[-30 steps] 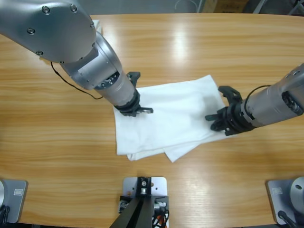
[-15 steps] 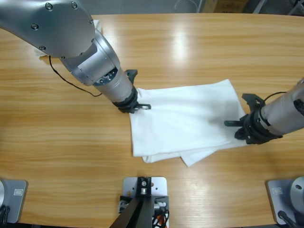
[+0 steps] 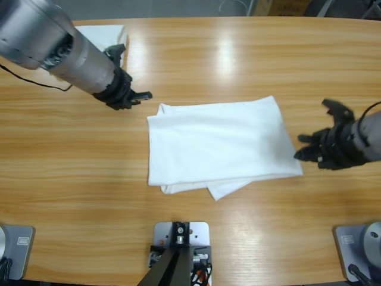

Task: Fold clothes

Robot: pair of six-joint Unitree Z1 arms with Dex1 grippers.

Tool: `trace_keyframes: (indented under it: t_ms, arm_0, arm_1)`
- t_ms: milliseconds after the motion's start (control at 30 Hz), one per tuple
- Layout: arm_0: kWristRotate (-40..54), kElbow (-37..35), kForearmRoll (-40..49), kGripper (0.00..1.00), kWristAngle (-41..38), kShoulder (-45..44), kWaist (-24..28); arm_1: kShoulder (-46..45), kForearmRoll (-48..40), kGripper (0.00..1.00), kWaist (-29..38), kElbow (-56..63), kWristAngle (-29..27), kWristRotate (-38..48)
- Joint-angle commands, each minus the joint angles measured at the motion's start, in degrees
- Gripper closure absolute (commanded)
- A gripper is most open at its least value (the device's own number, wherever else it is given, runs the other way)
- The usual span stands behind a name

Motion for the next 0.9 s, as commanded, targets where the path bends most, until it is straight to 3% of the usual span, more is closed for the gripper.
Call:
trace_keyframes:
  t_ms: [33,67,100,367,900]
  arm_0:
    - [0.75,8.46,2.23,1.000,0.31,-9.83,-1.35]
    - [0.62,8.60,2.19,1.000,0.26,-9.78,-2.67]
    - [0.24,8.51,2.02,1.000,0.22,-9.14,-4.11]
    - [-8.32,4.94,-4.26,1.000,-0.64,1.67,-15.20]
    - [-9.57,0.30,-8.21,1.000,-5.67,14.03,-15.87]
  arm_1:
    - [-0.77,-2.07,0.680,-6.99,-1.31,4.71,-9.74]
    - [-0.20,-2.34,0.944,-7.04,-1.78,5.50,-11.13]
    - [-0.01,-2.48,1.000,-7.04,-2.28,6.20,-13.19]
    - [4.14,-3.30,1.000,-7.04,-3.07,12.28,-17.09]
    - [16.27,-16.59,1.000,-7.04,-2.22,15.98,-18.08]
